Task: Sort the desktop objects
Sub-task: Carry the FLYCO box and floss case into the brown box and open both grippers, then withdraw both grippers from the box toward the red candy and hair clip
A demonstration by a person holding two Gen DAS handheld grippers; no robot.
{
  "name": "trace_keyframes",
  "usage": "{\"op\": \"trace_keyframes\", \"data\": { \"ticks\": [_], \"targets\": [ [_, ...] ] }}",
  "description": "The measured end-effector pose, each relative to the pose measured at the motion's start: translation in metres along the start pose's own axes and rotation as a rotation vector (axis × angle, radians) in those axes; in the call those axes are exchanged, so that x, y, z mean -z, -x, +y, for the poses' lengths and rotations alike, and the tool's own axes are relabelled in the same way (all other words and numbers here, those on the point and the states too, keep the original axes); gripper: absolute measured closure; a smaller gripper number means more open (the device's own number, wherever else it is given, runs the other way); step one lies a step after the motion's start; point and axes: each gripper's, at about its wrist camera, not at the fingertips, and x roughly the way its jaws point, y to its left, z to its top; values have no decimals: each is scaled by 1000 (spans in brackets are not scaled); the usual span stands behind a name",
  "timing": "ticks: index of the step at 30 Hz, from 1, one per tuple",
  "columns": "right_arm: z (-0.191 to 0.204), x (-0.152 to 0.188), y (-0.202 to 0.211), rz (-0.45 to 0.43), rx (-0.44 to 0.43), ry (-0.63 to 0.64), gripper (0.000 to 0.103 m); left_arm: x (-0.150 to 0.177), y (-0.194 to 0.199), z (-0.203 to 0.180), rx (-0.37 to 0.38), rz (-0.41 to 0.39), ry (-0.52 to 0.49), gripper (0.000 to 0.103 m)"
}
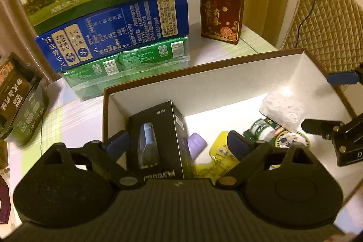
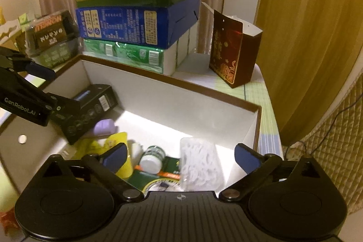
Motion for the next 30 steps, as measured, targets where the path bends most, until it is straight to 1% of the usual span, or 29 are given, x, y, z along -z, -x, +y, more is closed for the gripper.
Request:
{"op": "trace_keyframes", "data": {
  "ticks": [4, 10, 15, 22, 30],
  "targets": [
    [4, 2, 16, 1, -15, -35, 2, 7, 21, 0, 1, -16, 15, 11],
    [14, 5, 45, -23, -28, -66, 2, 18, 54, 1, -6, -24, 42, 8],
    [23, 8, 70, -49, -37, -81, 2, 26, 86, 0, 6, -60, 69, 7],
    [39, 13, 104, -81, -49, -91, 2, 43, 123, -5, 2, -105, 66, 7],
    [62, 32, 137, -89, -58, -95, 2, 73, 158, -12, 6, -126, 48, 7]
  ]
}}
